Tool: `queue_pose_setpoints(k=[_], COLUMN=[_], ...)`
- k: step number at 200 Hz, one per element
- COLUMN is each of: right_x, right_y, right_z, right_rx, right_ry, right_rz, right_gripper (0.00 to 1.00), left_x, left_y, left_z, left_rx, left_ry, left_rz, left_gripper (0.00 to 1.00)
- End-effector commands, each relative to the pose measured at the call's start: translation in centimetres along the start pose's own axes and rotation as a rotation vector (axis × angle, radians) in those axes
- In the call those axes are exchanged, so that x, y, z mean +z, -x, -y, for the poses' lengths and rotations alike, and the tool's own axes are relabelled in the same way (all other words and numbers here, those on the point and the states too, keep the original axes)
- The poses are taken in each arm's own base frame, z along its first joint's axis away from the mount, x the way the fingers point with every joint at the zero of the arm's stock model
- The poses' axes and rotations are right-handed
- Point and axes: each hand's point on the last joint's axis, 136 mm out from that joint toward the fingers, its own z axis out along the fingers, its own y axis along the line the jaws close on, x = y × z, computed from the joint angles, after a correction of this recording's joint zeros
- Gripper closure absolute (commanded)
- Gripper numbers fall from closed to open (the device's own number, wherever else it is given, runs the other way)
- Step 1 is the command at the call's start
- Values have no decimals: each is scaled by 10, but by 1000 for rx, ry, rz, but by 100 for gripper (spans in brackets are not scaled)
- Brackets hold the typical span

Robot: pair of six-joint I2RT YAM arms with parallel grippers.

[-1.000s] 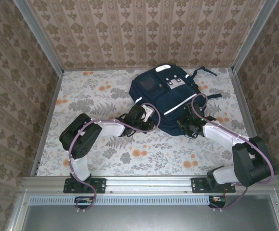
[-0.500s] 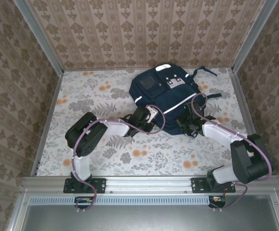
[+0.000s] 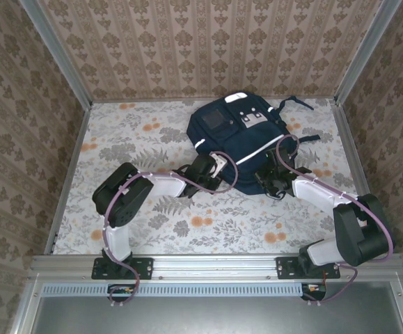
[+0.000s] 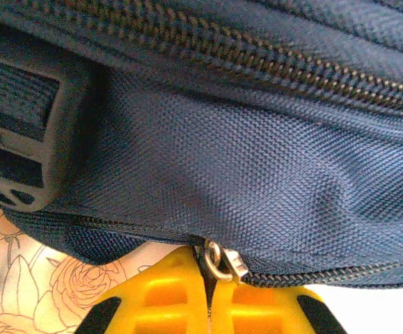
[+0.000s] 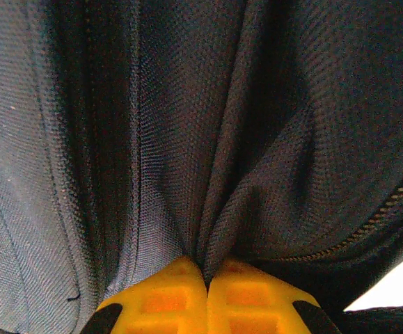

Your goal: Pack the student bag

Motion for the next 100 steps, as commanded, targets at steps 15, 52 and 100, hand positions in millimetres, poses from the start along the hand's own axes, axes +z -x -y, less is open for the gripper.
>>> queue_pose_setpoints(k=[15, 52, 100], right_x=[1, 1, 2], right_y=[5, 7, 9], right_z=[61, 64, 63], right_rx=[-14, -14, -12], right_ry=[-239, -250, -246], right_rz=[43, 48, 46], right_gripper=[100, 100, 100], left_x=[-18, -20, -22], left_y=[-3, -1, -13], left_z=[-57, -68, -81], left_rx=[-105, -146, -172], left_ry=[158, 164, 190], left_rz=[-17, -23, -79], left_gripper=[100, 100, 100])
